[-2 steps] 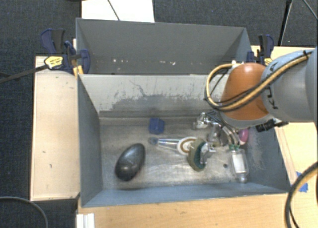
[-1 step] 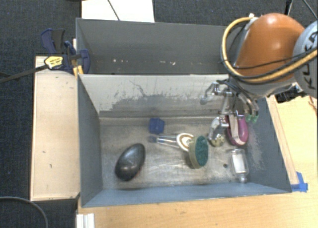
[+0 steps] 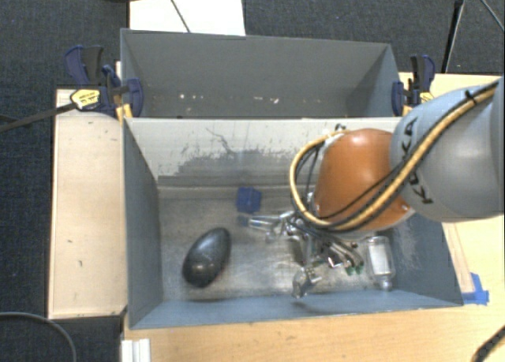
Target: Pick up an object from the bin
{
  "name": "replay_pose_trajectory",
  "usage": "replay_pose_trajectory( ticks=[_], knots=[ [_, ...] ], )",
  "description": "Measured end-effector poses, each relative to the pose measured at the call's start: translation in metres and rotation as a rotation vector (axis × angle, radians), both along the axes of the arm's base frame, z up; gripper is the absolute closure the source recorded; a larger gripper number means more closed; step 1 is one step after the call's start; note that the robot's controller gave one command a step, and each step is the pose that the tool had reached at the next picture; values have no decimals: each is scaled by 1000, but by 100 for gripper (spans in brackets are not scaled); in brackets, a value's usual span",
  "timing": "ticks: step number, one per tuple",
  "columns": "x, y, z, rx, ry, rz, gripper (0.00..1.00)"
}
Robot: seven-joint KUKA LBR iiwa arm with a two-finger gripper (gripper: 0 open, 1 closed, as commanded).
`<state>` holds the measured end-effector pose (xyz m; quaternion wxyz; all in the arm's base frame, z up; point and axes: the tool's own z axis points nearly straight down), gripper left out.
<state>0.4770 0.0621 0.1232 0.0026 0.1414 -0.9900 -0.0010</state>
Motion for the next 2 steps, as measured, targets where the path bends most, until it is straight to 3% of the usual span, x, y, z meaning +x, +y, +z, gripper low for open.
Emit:
replay_pose_trajectory(
  ticks=[1, 2],
  knots=[
    [8, -74, -21, -4, -4, -32, 0],
    [77, -77, -45, -1, -1, 75, 0]
  ],
)
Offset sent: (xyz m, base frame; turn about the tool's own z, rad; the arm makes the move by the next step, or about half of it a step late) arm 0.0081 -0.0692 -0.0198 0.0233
